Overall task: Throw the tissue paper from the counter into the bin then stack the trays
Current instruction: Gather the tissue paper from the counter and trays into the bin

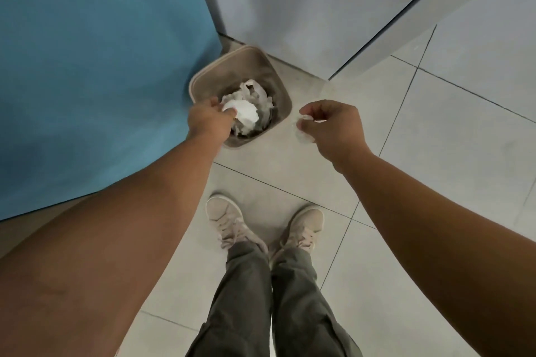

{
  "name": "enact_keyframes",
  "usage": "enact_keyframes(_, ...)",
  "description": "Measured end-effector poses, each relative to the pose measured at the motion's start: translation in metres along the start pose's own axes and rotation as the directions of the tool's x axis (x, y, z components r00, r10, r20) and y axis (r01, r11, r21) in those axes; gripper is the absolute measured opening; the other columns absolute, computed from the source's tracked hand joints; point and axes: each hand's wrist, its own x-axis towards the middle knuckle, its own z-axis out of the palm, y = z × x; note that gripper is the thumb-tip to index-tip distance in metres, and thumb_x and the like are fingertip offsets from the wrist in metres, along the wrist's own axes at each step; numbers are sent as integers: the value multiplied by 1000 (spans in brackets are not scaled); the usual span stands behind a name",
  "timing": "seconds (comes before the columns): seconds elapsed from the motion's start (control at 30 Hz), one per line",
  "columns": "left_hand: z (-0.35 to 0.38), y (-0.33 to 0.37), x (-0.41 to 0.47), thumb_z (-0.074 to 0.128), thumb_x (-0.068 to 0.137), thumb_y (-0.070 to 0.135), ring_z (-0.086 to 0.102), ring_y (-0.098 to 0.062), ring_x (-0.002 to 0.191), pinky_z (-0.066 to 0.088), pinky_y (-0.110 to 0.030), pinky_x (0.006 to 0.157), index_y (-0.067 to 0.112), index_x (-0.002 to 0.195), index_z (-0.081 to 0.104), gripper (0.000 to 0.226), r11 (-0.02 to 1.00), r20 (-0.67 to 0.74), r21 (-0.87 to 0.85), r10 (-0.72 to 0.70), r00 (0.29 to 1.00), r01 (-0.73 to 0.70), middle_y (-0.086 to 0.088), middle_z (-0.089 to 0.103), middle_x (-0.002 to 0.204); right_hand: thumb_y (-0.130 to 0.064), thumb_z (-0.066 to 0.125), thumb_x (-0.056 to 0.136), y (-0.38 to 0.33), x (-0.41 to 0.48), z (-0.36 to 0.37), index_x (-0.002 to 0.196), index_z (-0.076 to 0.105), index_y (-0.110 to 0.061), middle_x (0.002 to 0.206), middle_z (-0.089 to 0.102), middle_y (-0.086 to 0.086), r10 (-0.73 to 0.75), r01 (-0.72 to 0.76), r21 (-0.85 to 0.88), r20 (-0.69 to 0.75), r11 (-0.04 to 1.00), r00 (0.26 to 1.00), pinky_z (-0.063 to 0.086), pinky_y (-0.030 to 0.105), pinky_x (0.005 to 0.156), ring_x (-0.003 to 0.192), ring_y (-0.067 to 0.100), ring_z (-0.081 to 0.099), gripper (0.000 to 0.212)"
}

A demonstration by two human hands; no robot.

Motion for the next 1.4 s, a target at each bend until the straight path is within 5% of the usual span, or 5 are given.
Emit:
enact_keyframes(0.43,-26,3,1,67,83,29,64,-13,105,50,-31,98,23,115,66,33,986,18,107,123,992,-125,6,69,109,-10,71,80,-26,42,62,91,68,-24,87,68,-2,7,-6,-20,86,1000,996,44,22,53,74,15,61,19)
enact_keyframes(0.63,-30,1,-1,66,87,20,63,-8,109,48,-24,98,18,121,63,34,980,64,78,179,982,-183,4,68,119,-21,71,84,-13,72,97,123,60,-21,112,68,1,21,-4,-167,105,986,994,52,36,93,102,23,64,41)
enact_keyframes(0.87,-51,15,-23,64,90,18,62,-9,110,43,-16,92,15,127,61,37,943,85,196,258,962,-270,-1,67,123,-21,57,87,-11,37,84,122,61,-23,118,68,3,35,8,-315,131,949,991,48,31,95,112,26,59,36)
enact_keyframes(1.07,-72,75,-71,61,90,15,60,-13,117,33,-6,88,14,129,60,39,867,107,279,400,910,-413,-2,66,127,-26,56,88,-57,-17,42,124,60,-25,115,68,5,-82,136,-352,165,926,983,48,30,94,108,27,61,36)
enact_keyframes(1.4,-128,176,-186,62,88,23,53,-23,119,41,-26,95,18,134,57,46,712,98,414,584,806,-567,-4,64,126,-29,59,92,-205,-110,-49,129,58,-20,129,61,5,-397,449,-404,211,797,893,41,31,98,118,24,55,38)
